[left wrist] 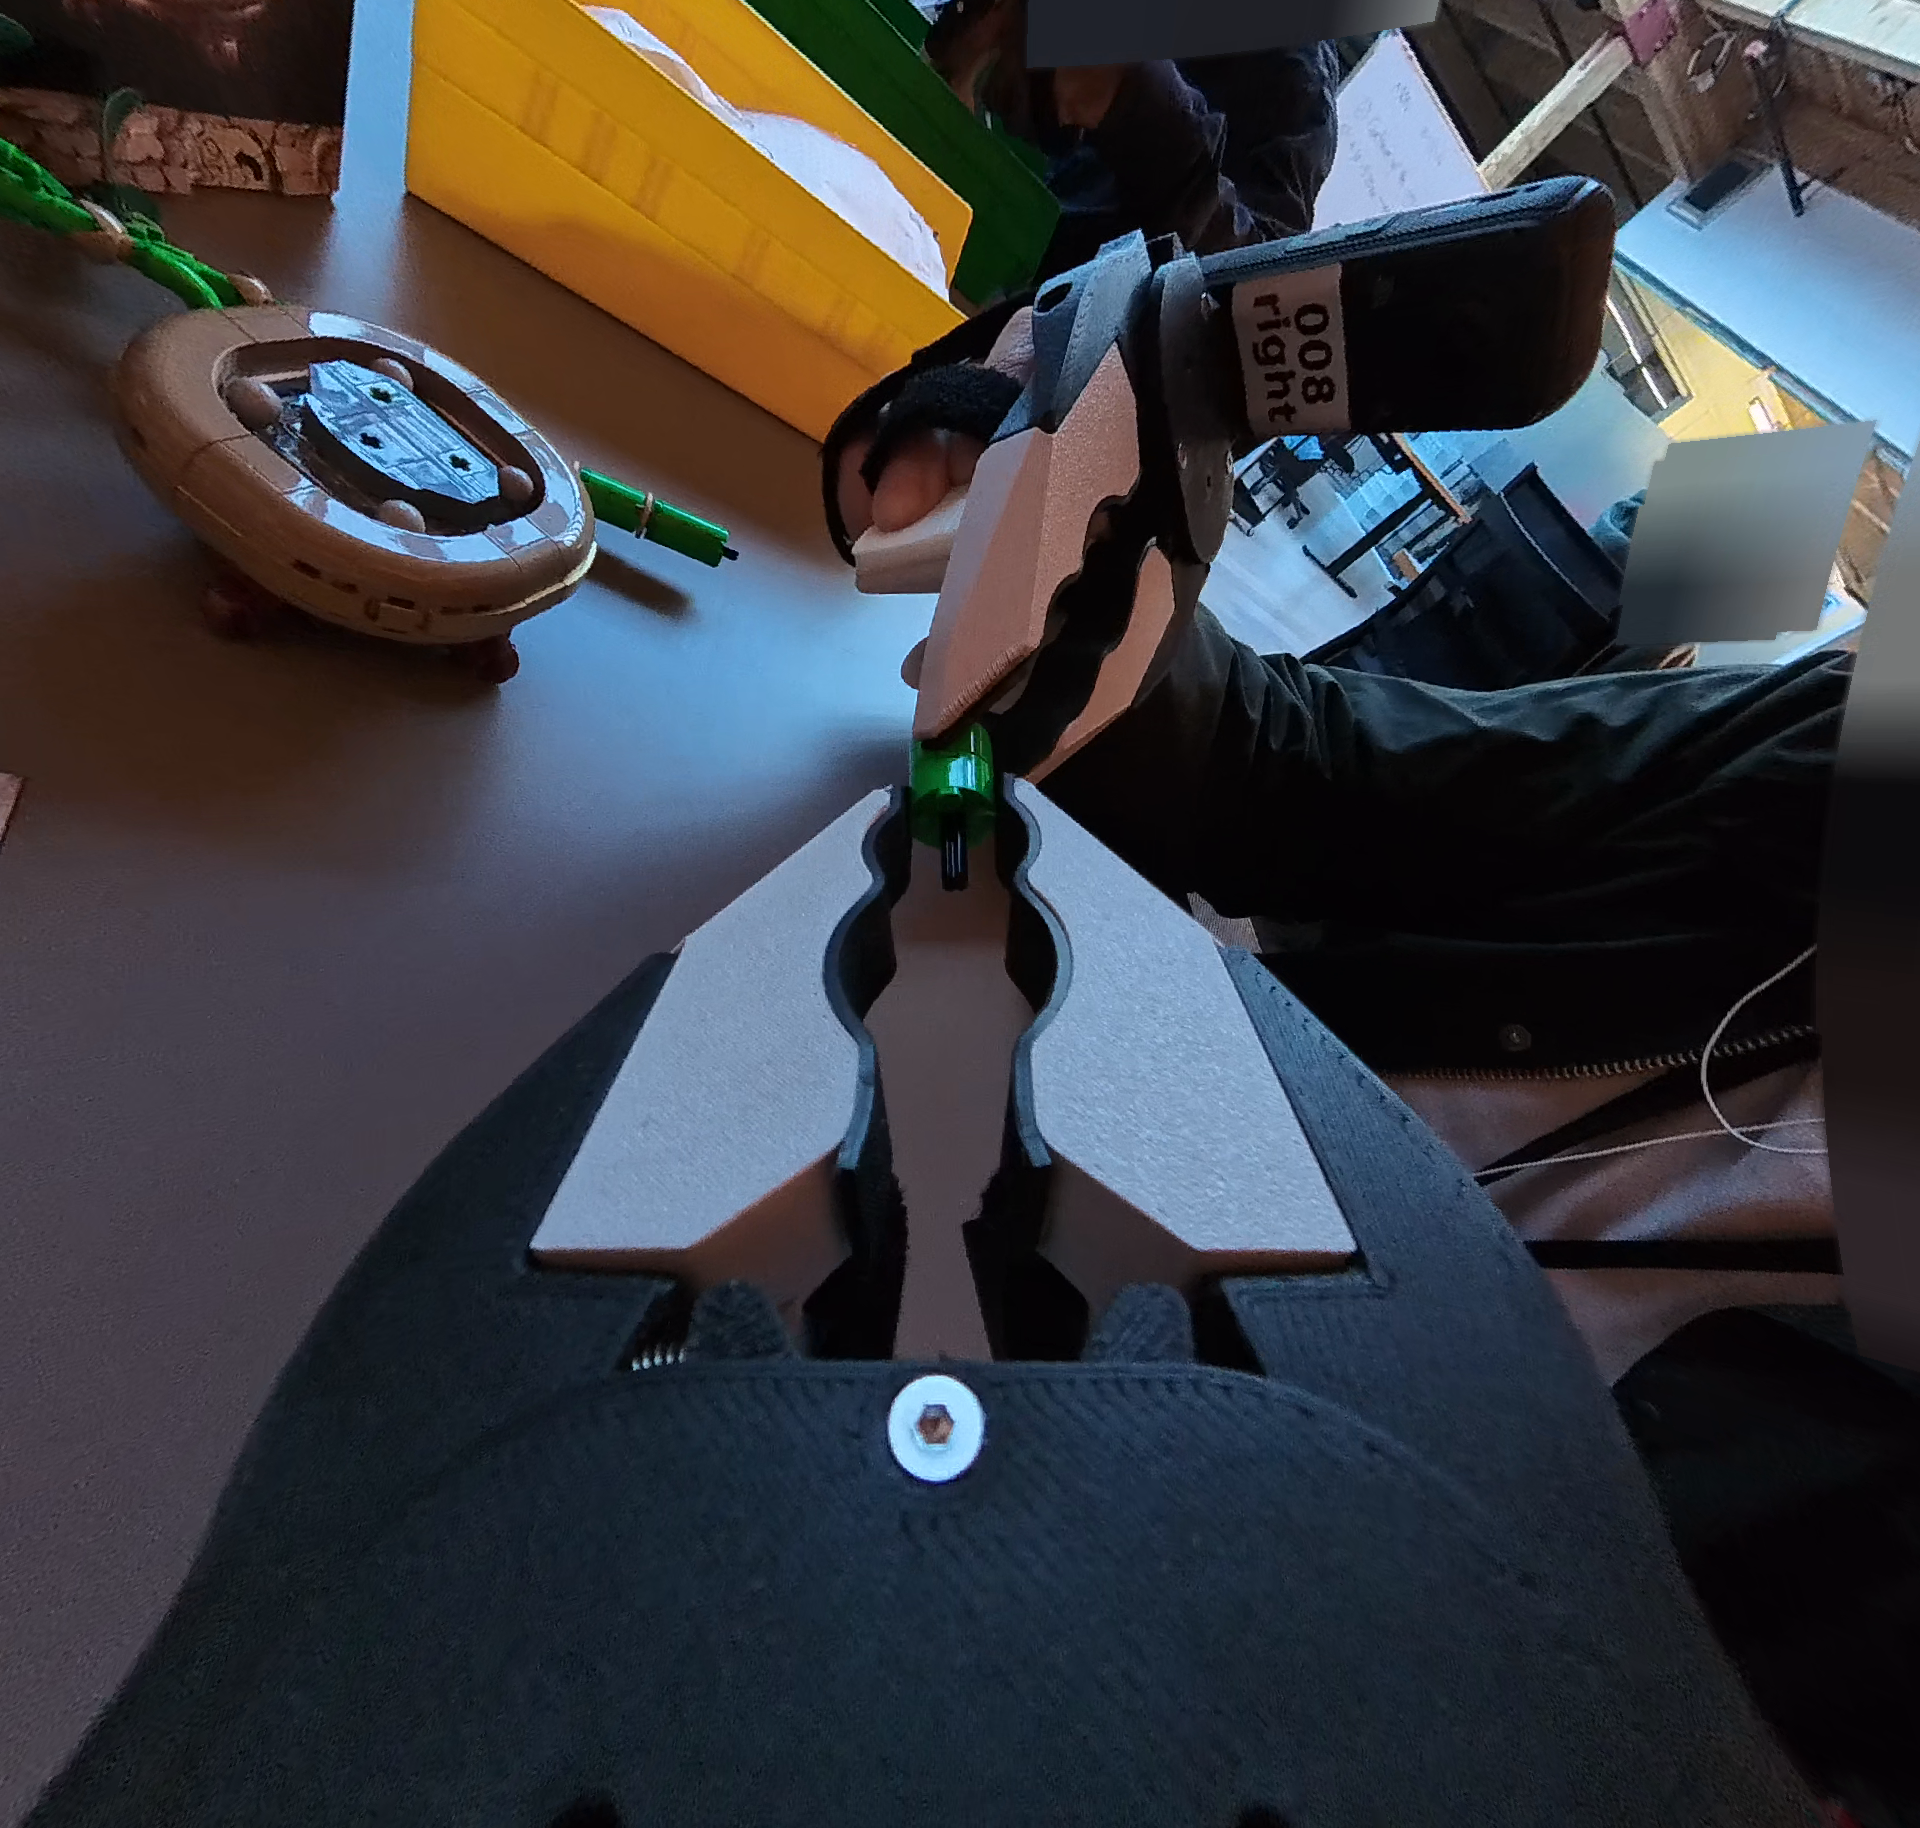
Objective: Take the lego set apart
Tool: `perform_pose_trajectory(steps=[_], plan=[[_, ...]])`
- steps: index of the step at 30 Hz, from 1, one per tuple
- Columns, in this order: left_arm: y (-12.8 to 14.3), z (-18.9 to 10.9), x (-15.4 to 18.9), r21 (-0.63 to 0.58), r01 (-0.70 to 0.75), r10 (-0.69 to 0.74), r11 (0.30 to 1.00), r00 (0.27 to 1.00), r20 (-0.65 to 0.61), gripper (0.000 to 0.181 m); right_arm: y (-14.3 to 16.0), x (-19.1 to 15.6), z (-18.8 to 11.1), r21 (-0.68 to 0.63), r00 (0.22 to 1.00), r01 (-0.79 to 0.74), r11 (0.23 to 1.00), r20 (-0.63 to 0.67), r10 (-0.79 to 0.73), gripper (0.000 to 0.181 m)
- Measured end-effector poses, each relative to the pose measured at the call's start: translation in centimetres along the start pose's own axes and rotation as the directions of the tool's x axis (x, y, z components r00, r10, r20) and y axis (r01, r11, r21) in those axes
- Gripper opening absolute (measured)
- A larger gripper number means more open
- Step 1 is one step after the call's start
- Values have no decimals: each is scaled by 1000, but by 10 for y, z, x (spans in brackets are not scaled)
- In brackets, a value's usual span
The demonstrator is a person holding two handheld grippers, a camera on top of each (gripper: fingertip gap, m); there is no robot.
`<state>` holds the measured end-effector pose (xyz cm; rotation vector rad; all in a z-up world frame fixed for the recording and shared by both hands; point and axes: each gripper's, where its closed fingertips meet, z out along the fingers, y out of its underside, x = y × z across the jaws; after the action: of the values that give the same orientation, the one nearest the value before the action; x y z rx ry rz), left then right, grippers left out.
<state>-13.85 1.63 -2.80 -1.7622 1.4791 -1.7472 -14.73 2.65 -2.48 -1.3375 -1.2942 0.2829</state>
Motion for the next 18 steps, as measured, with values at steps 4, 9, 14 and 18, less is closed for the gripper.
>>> perform_pose_trajectory(steps=[4, 9, 14, 18], plan=[[-25, -49, -5, 171, 30, -33, 985, 999, 14, 14, 9, 33, -34, 14, 989, -67, 998, -132, 68, 15], [-39, -90, 10, 266, -66, 58, 962, 998, 40, 14, -17, 42, -61, 210, 980, -126, 970, -126, 155, 15], [-27, -66, 9, 175, -29, 31, 984, 999, -10, 14, -8, 21, -36, 150, 992, -120, 981, -30, 126, 15], [-17, -55, 0, 117, -14, 11, 993, 1000, 23, 14, -6, 9, -28, 162, 990, -138, 977, 47, 132, 15]])
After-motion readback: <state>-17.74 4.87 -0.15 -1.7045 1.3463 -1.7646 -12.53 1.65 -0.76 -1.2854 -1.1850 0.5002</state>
